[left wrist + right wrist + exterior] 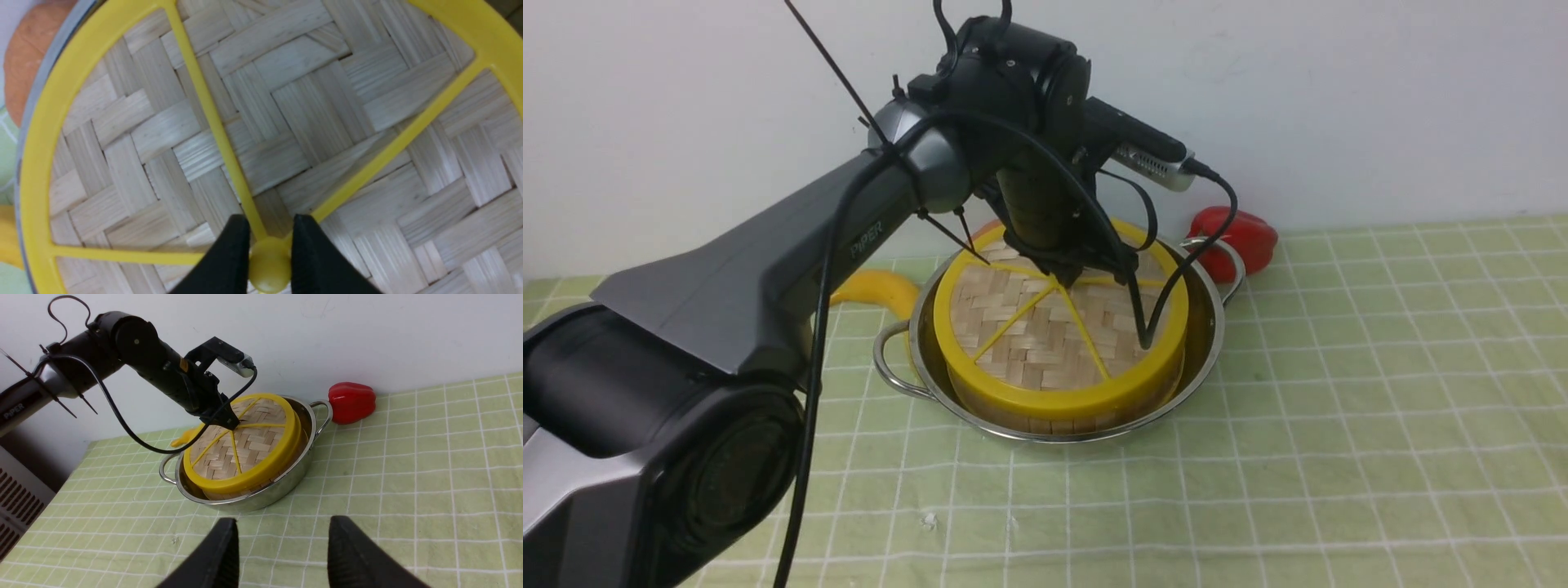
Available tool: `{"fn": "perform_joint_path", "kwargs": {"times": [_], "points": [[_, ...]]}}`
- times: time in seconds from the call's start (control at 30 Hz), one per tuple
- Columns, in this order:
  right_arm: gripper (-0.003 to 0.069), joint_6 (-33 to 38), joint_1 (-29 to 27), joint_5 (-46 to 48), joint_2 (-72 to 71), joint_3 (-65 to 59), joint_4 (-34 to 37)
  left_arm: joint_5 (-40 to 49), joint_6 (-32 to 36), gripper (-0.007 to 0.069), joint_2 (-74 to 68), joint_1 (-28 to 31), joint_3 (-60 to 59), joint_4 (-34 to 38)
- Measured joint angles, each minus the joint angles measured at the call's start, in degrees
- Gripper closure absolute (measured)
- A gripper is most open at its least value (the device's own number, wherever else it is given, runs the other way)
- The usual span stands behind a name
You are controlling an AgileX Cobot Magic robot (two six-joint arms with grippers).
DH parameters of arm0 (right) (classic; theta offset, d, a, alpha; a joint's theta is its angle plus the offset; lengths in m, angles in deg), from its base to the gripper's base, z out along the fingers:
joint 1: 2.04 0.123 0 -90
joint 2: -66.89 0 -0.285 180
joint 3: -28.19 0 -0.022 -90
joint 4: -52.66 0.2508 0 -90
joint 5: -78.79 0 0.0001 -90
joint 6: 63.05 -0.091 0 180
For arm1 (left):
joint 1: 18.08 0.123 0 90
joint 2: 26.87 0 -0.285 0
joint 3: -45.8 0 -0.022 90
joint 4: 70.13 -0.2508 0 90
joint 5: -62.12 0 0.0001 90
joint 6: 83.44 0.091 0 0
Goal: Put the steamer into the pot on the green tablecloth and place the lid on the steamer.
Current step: 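Place the bamboo steamer lid onto the steamer basket in the pot with the right gripper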
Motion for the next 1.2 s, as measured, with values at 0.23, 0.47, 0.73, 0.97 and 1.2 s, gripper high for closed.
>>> {"fn": "perform_joint_path", "kwargs": {"times": [0.23,0.47,0.73,0.97,1.2], "points": [[0.0346,0.00,0.00,0.00,0.00,0.00,-0.34,-0.09,0.00,0.0501,0.00,0.00,0.00,0.00],[0.0346,0.00,0.00,0.00,0.00,0.00,-0.34,-0.09,0.00,0.0501,0.00,0.00,0.00,0.00],[0.0346,0.07,0.00,0.00,0.00,0.00,-0.57,-0.85,0.00,0.0501,0.52,0.00,0.00,0.17],[0.0346,0.12,0.00,0.00,0.00,-0.05,-0.63,-1.86,0.00,0.0501,-0.32,0.00,0.00,0.17],[0.0346,0.12,0.00,0.00,0.00,-0.05,-0.75,-1.91,0.00,0.0501,-0.32,0.00,0.00,0.17]]}}
